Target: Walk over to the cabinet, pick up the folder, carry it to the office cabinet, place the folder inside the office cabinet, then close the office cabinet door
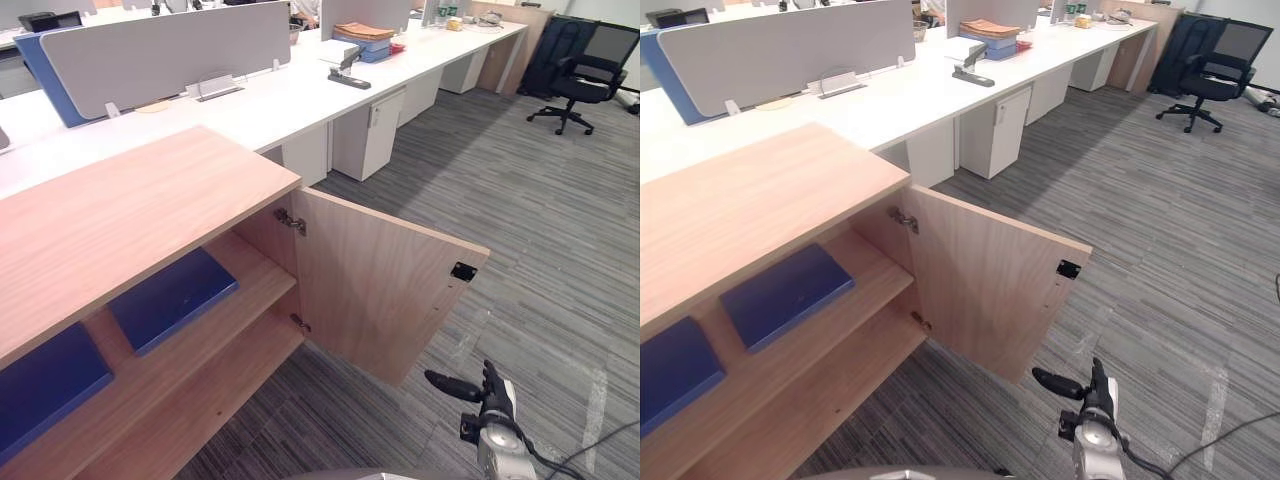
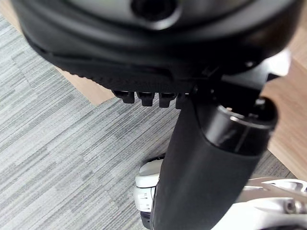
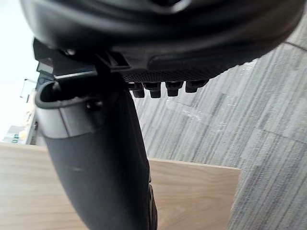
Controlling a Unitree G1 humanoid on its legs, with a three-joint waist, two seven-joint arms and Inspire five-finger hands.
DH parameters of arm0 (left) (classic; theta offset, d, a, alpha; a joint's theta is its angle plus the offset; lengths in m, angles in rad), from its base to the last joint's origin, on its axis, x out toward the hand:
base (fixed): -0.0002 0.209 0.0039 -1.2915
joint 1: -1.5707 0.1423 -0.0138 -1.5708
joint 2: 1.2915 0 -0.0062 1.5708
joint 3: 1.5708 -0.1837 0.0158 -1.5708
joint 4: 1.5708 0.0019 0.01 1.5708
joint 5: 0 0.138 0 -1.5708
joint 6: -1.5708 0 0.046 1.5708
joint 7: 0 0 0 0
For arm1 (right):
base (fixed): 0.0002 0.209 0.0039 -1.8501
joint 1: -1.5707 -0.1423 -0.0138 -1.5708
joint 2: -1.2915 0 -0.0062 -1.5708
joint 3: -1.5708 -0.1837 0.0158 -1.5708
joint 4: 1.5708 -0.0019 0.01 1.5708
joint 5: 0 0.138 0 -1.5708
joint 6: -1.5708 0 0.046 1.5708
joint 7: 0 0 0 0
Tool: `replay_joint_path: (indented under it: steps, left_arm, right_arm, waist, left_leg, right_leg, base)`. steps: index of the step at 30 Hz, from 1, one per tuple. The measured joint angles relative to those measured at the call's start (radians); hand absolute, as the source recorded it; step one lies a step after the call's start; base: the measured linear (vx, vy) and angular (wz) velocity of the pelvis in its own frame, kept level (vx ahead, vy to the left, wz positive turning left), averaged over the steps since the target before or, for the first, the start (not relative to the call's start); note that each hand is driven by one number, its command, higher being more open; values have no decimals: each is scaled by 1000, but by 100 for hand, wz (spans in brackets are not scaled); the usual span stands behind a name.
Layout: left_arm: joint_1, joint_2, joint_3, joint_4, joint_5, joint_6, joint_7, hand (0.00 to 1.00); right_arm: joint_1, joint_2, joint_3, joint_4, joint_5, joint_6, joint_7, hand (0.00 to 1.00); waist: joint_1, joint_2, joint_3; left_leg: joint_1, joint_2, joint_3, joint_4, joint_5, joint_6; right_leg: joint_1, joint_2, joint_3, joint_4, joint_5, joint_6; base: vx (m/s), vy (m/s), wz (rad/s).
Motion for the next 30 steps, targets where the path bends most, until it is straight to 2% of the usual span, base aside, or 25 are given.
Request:
replay_joint_path:
  steps: [3, 7, 16, 22, 25, 27, 28, 30]
  left_arm:
    - [-4, -4, 1, 0, 0, -4, -15, 100]
    - [-7, -13, 3, 0, 0, -12, -16, 100]
    - [-27, -14, 2, 0, -4, -16, -14, 100]
    - [-33, -16, 2, -1, -5, -17, -13, 100]
    - [-35, -16, 1, -1, -5, -22, -14, 100]
    - [-39, -16, -1, -1, -4, -23, -16, 100]
    - [-39, -17, -1, -1, -4, -24, -16, 100]
    - [-42, -13, -1, -1, -4, -24, -19, 100]
  right_arm:
    - [-71, -56, 0, 19, 21, 0, -1, 100]
    - [-170, -119, -1, 63, 48, -7, -6, 100]
    - [-412, -254, -7, 314, 206, -11, -27, 100]
    - [-465, -295, 11, 403, 236, -11, 2, 100]
    - [-473, -296, 93, 405, 235, -11, 38, 100]
    - [-483, -290, 249, 398, 243, -7, 86, 100]
    - [-483, -286, 246, 397, 245, -9, 80, 100]
    - [-482, -310, 356, 387, 236, -9, 89, 100]
  waist:
    - [16, 10, 4]
    - [19, 21, 10]
    - [31, 35, 26]
    - [38, 38, 38]
    - [40, 40, 44]
    - [40, 42, 53]
    - [40, 42, 57]
    - [31, 38, 66]
  left_leg:
    - [-3, -7, -9, -1, 3, 11]
    - [-13, -15, -32, -2, 6, 15]
    - [-18, -21, -90, -3, 18, 23]
    - [-20, -28, -114, -22, 35, 27]
    - [-19, -28, -115, -23, 36, 27]
    - [-20, -28, -117, -22, 36, 27]
    - [-19, -28, -118, -22, 36, 27]
    - [-21, -27, -114, -21, 36, 26]
  right_leg:
    - [5, -7, -3, -14, 13, 2]
    - [7, -11, -5, -30, 25, 4]
    - [34, -20, -53, -39, 33, 3]
    - [38, -27, -73, -37, 33, 3]
    - [38, -27, -74, -36, 33, 3]
    - [37, -27, -74, -36, 33, 4]
    - [37, -27, -73, -36, 33, 4]
    - [35, -25, -68, -37, 35, 4]
  base:
    - [-96, 29, 8]
    - [-72, 20, 5]
    - [-8, 12, 15]
    - [-32, 27, 13]
    - [-28, 18, 1]
    - [-15, 12, 0]
    - [-18, 22, -3]
    - [-15, 26, -8]
